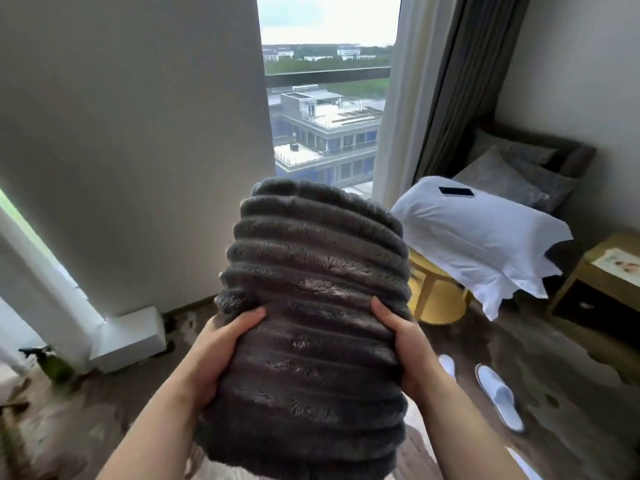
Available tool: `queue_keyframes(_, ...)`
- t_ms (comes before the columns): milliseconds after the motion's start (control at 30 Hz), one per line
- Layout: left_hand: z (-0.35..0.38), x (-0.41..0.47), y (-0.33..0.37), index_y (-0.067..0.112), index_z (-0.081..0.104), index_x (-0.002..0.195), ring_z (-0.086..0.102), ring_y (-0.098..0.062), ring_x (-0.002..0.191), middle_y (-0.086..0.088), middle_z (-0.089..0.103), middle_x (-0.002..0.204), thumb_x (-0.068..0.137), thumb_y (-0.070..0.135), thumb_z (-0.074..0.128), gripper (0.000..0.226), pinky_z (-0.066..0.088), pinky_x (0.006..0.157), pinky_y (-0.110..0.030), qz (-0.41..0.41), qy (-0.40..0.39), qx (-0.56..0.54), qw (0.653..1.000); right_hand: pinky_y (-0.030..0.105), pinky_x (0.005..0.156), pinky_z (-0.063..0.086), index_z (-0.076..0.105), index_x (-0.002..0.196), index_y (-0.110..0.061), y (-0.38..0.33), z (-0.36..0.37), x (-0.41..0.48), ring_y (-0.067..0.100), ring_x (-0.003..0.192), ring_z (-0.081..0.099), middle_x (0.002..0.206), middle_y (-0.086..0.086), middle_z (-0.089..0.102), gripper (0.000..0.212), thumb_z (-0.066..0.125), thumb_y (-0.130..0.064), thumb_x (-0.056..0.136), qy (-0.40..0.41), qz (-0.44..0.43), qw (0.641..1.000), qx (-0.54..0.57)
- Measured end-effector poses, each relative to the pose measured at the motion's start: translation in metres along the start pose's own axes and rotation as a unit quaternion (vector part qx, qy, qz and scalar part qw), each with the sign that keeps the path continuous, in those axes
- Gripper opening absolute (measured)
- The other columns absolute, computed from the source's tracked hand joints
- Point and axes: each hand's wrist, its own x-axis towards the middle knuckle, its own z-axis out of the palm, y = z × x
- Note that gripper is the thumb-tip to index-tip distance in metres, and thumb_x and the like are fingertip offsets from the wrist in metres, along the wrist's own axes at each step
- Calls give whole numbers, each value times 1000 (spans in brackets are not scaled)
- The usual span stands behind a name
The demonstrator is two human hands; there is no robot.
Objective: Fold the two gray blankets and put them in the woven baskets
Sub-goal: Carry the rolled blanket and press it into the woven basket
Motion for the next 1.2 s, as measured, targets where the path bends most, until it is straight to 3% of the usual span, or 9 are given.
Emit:
queue_keyframes(100,-6,48,16,24,71,105,70,-36,91,-16,73,104,50,47,85,61,57,72,-42,-3,25,-12,1000,46,74,58,73,96,-32,-21,16,61,35,94,71,105,12,73,44,87,-43,56,-36,-1,999,17)
queue_keyframes(167,-12,78,22,22,69,109,70,-37,90,-17,72,104,49,45,85,67,56,72,-44,-9,50,-10,999,48,79,57,73,90,-38,-29,26,98,33,93,72,103,10,74,33,84,-40,59,-40,-11,999,8)
queue_keyframes(333,-22,165,31,21,68,109,71,-37,82,-19,73,98,48,45,85,68,56,60,-38,-38,71,-24,996,54,93,51,64,120,-20,-33,39,194,35,101,69,111,14,71,59,81,-39,66,-36,54,998,-11)
queue_keyframes(500,-20,295,37,19,72,104,70,-38,87,-19,73,99,55,44,83,56,56,72,-43,-49,38,-4,998,56,89,52,70,107,-28,-49,40,300,36,97,70,107,14,73,44,80,-37,65,17,28,999,-2)
queue_keyframes(633,-6,413,52,17,69,109,69,-38,93,-19,72,104,61,42,80,55,54,84,-48,-69,-13,-3,998,58,93,49,62,122,-18,-81,35,382,39,102,67,112,17,70,66,84,-38,63,85,27,996,-3)
queue_keyframes(900,70,593,74,17,68,112,69,-36,95,-18,71,106,66,41,77,53,56,74,-39,-107,-165,13,980,57,97,47,65,119,-20,-146,-16,494,38,106,66,115,15,70,68,87,-42,57,188,-5,982,17)
queue_keyframes(1200,149,789,87,18,72,107,71,-35,90,-18,72,104,68,40,74,44,57,69,-36,-144,-171,34,974,55,96,48,65,118,-21,-209,-77,686,36,103,67,111,12,72,68,86,-44,57,218,21,975,23)
